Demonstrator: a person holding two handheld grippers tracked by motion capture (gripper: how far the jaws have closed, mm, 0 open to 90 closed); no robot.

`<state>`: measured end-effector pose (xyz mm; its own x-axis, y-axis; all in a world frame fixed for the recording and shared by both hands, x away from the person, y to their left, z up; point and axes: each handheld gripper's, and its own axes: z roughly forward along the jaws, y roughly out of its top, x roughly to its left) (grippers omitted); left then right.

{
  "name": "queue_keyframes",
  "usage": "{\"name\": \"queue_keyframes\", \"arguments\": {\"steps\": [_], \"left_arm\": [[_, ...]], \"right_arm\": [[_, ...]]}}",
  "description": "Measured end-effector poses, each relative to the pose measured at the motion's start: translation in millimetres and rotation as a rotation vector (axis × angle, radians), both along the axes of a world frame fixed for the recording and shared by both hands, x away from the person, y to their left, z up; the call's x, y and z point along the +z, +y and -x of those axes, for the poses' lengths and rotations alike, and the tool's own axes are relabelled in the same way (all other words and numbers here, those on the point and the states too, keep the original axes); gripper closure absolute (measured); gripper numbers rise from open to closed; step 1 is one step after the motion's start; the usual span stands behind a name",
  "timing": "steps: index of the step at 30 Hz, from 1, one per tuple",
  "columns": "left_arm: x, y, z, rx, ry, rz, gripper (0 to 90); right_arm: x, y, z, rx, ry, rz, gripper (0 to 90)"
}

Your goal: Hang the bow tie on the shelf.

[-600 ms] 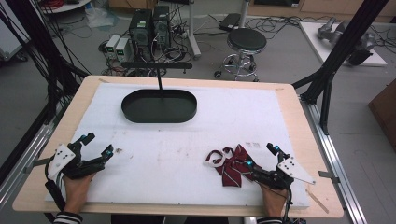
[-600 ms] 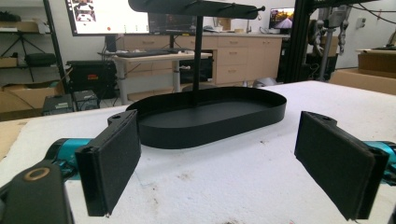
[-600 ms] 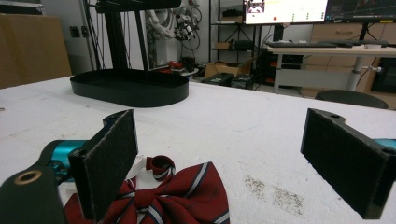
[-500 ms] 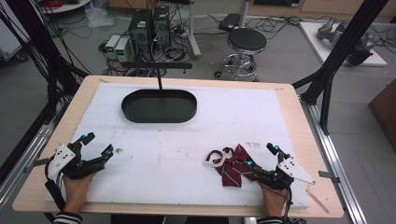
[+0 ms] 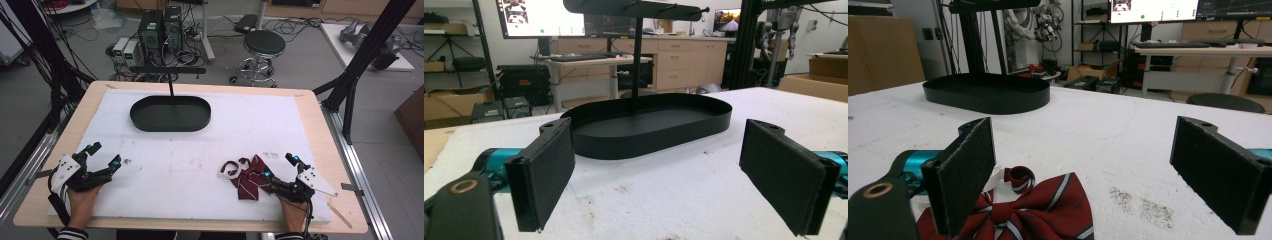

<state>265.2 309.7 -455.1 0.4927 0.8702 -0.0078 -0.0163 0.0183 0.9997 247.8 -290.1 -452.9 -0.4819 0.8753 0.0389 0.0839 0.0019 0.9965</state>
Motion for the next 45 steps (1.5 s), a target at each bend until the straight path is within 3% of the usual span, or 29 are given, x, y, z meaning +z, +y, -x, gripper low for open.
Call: {"name": "queue_keyframes", "arguments": {"steps": [9,17,22,25,37,45], "left_arm": [[-0.1,-0.2,0.1,0.003,-0.002,0.0,15.0],[-0.1,-0.1,-0.1,0.004,0.0,0.0,15.0],[0.0,-0.2,0.0,0.004,-0.001,0.001,15.0],[0.0,-0.2,0.1,0.004,-0.001,0.0,15.0],[0.0,-0.3,0.0,0.007,0.001,0.001,15.0],[0.0,-0.2,-0.1,0.008,0.002,0.0,14.9]], "right_arm": [[0.7,0.3,-2.0,0.006,0.019,0.005,10.1],[3.0,2.7,-5.0,0.025,0.059,0.044,10.0],[6.5,3.0,-5.4,0.038,0.057,0.071,10.0],[11.4,2.8,-5.6,0.053,0.064,0.081,10.0],[47.1,6.7,-10.4,0.151,0.093,0.21,10.0],[57.3,10.4,-13.0,0.187,0.107,0.237,10.1]]}}
